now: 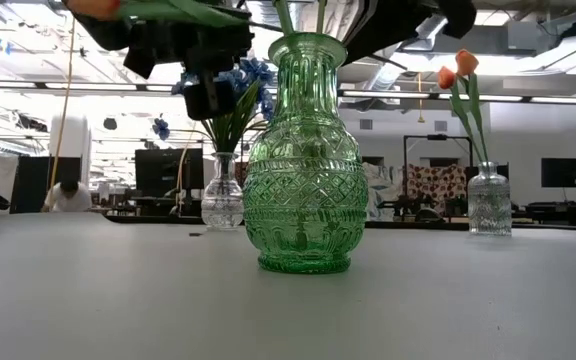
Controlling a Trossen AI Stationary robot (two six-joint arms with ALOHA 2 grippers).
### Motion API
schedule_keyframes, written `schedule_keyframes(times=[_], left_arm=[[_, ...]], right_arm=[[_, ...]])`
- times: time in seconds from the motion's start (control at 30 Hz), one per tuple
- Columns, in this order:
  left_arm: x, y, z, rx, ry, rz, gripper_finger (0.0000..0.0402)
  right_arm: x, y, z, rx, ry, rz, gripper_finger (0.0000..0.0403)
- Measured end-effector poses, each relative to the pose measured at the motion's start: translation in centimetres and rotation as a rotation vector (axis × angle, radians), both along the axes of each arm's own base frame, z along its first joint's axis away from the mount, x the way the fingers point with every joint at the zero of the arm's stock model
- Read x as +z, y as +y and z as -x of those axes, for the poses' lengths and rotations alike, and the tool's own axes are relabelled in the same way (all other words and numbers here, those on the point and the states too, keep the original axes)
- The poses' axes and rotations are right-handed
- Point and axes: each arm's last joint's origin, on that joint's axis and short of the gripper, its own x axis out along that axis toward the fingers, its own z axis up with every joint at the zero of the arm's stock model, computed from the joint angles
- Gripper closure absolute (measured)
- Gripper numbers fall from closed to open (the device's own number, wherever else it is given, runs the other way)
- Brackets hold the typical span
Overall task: Sort flowers into vase by color
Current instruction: Put the orange tulip into the top right transparent vase
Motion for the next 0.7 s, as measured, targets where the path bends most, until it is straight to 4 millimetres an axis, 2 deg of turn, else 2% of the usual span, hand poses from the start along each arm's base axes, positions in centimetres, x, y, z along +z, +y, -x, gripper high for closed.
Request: schedule_keyframes(times=[0.17, 0.3, 0.47, 0.7], left_arm=[[0.0, -0.1, 0.0, -0.026, -0.063, -0.078, 0.0299], [0.0, 0.2, 0.1, -0.042, -0.095, -0.111, 0.0275], [0.1, 0.6, 0.2, -0.061, -0.12, -0.128, 0.0269], [0.8, 0.8, 0.5, -0.046, -0.203, -0.203, 0.0271]], right_arm=[[0.0, 0.1, 0.0, 0.011, 0.004, -0.015, 0.0377], [0.4, 0.5, 0.6, 0.026, 0.002, -0.016, 0.0377], [1.7, 0.9, 2.1, 0.0, -0.029, -0.03, 0.0374], [3.0, 0.1, 4.2, -0.084, -0.037, -0.087, 0.0373]])
